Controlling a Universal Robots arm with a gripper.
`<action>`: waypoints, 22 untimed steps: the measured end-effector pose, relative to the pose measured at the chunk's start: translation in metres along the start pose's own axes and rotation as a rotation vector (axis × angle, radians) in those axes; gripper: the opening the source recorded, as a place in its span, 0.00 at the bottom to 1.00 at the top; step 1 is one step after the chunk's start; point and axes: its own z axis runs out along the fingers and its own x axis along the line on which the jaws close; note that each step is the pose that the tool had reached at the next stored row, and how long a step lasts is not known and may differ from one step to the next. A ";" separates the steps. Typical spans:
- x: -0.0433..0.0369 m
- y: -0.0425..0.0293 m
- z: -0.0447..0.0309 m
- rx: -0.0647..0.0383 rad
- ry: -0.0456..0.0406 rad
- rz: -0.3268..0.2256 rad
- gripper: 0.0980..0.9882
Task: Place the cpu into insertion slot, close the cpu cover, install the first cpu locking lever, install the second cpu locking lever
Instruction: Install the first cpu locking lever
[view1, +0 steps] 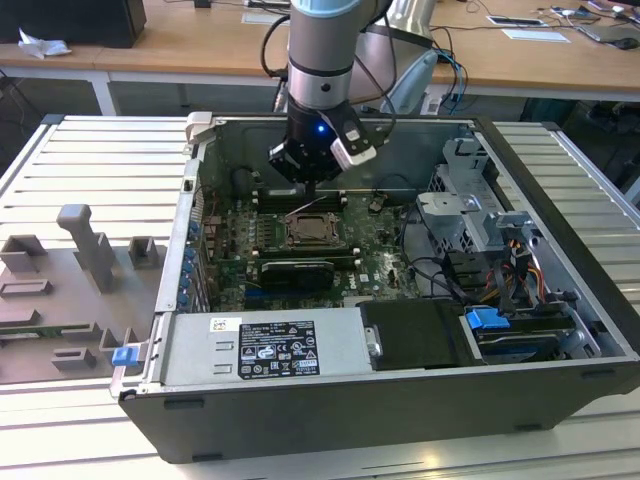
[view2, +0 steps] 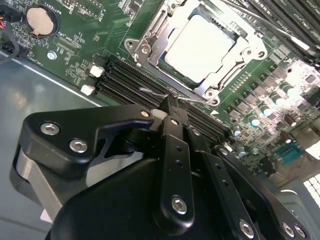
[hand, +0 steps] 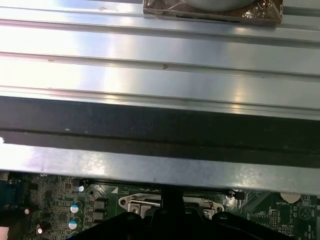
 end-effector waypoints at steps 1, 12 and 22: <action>-0.0006 0.0004 0.0016 0.000 0.0000 0.000 0.01; -0.0078 0.0028 0.0079 -0.001 -0.0005 0.006 0.01; -0.0134 0.0016 0.0173 -0.001 -0.0011 0.013 0.01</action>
